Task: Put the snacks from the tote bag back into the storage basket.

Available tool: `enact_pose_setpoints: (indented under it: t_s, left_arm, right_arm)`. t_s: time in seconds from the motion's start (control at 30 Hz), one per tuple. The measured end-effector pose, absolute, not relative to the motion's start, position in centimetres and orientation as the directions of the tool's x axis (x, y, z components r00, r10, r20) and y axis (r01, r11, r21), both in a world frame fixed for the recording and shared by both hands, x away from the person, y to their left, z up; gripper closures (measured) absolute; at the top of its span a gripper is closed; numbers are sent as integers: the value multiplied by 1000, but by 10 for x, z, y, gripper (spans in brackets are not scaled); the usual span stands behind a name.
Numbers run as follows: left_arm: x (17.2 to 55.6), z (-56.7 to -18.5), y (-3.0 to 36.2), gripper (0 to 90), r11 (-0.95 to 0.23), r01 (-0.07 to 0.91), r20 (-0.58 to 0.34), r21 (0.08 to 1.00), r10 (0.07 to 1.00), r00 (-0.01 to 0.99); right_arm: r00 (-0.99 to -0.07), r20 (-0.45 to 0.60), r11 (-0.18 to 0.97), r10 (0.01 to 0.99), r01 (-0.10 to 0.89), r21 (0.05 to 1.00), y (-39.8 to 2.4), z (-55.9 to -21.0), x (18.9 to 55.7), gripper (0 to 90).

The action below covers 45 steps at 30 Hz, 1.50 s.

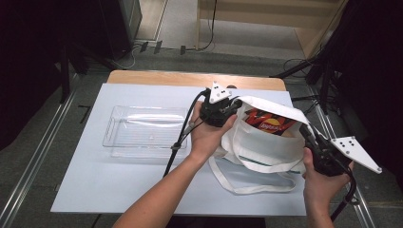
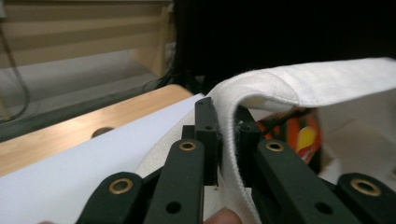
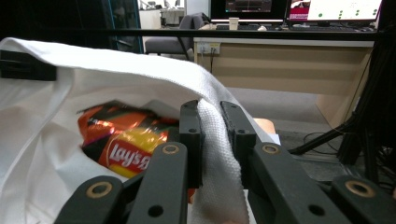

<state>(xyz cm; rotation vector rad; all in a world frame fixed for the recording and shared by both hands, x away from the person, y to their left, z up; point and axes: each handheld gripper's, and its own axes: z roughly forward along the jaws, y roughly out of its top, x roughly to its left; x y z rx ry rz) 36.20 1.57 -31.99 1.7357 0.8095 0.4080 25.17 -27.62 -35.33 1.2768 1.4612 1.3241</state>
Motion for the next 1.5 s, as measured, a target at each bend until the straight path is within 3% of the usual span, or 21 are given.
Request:
enact_pose_setpoints:
  t_s: [0.1, 0.3, 0.5, 0.57, 0.67, 0.83, 0.93, 0.97, 1.07, 1.2, 1.33, 1.4, 1.5]
  left_arm:
    - [374, -322, 14, 857, -157, 334, -138, 929, 692, 709]
    - [411, -352, 7, 834, -144, 509, -273, 849, 705, 655]
    - [420, -370, -2, 840, -225, 588, -280, 777, 713, 643]
    - [421, -382, -6, 844, -303, 618, -263, 725, 708, 656]
    - [417, -390, -8, 845, -334, 609, -213, 719, 729, 651]
    - [413, -397, -10, 827, -376, 598, -162, 708, 737, 656]
    - [409, -402, -10, 782, -384, 593, -151, 708, 737, 658]
    - [409, -402, -10, 753, -384, 593, -151, 708, 737, 658]
    - [404, -402, -8, 692, -361, 589, -158, 723, 743, 650]
    - [404, -398, -4, 669, -298, 604, -198, 739, 761, 618]
    - [401, -395, -4, 649, -240, 591, -239, 770, 751, 616]
    - [399, -394, -6, 634, -243, 574, -224, 782, 749, 623]
    - [395, -389, -10, 672, -252, 551, -201, 796, 748, 632]
  right_arm:
    - [-202, 90, -54, 975, 179, 982, -281, -351, 256, 813]
    - [-210, 85, -34, 974, 233, 972, -275, -358, 270, 808]
    - [-215, 74, -19, 974, 245, 969, -270, -360, 277, 809]
    - [-215, 60, -4, 975, 249, 969, -269, -359, 283, 807]
    - [-216, 45, 16, 975, 270, 963, -272, -359, 293, 799]
    - [-211, 153, -70, 966, 358, 931, -292, -374, 316, 786]
    - [-269, 339, -192, 902, 453, 870, -315, -385, 331, 757]
    - [-269, 339, -192, 902, 453, 870, -315, -385, 331, 757]
    - [-281, 297, -148, 913, 450, 881, -324, -383, 326, 568]
    - [-268, 153, -24, 951, 431, 902, -317, -380, 311, 450]
    - [-282, 185, -54, 941, 417, 907, -325, -388, 293, 341]
    - [-239, 142, -27, 961, 430, 902, -326, -395, 291, 377]
    - [-215, 131, -19, 968, 458, 889, -329, -404, 291, 703]
